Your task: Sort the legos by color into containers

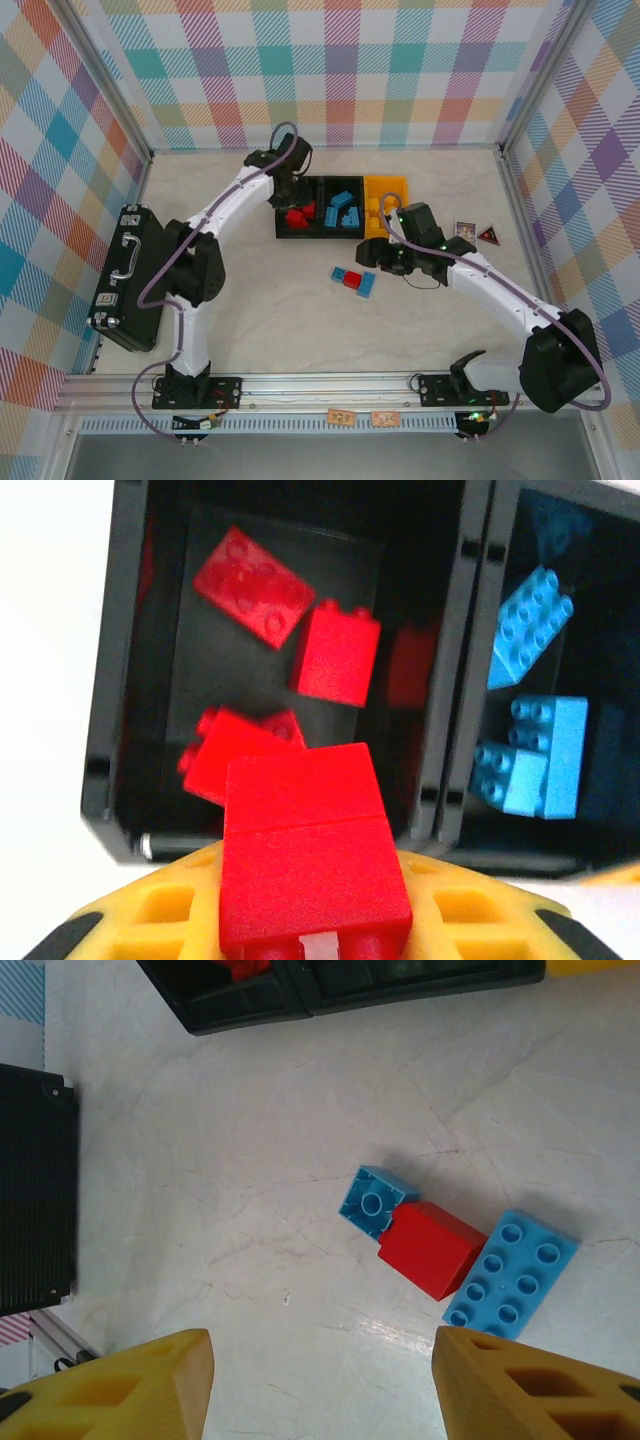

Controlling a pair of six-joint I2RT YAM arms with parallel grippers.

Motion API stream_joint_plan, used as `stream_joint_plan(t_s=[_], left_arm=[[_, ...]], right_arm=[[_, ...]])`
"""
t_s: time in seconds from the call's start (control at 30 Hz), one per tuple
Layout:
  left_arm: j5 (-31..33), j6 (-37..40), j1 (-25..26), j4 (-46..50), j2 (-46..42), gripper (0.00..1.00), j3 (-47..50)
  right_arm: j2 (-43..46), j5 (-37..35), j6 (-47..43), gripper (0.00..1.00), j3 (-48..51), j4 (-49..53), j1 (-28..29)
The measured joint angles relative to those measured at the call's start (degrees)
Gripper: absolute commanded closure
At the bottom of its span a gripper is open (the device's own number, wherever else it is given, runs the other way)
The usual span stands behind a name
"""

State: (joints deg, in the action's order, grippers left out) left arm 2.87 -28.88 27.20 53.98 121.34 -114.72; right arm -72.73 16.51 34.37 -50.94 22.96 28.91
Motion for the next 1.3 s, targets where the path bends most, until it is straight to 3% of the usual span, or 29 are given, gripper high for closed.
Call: stream_joint_plan(t_s=[0.2,0.4,0.57,0.87,1.17,1.3], left_arm=[[1.5,0.9,-0.9,3.6,10.6,0.76,-14.6],[3.9,1.4,-1.6,7.1,17.0,0.74,-22.0],[6.1,1.5,-1.9,8.8,18.1,0.7,-22.1],[7.9,1.5,-1.9,9.1,18.1,0.52,-22.4],[8.2,1.5,-1.8,9.0,18.1,0.49,-22.3],[7.6,1.6,-1.1,7.5,14.3,0.49,-16.7]], right_arm=[[-0.7,-0.4,0.8,0.4,-0.2,0.0,0.0],[-0.7,-0.9,0.8,0.4,-0.2,0.2,0.0],[-0.7,-0.9,0.9,0.4,-0.2,0.2,0.0],[-0.7,-0.9,1.0,0.4,-0.2,0.2,0.0],[-0.3,-1.6,1.0,0.39,-0.2,0.4,0.0],[-0.4,-3.0,0.5,0.39,-0.2,2.1,0.1]])
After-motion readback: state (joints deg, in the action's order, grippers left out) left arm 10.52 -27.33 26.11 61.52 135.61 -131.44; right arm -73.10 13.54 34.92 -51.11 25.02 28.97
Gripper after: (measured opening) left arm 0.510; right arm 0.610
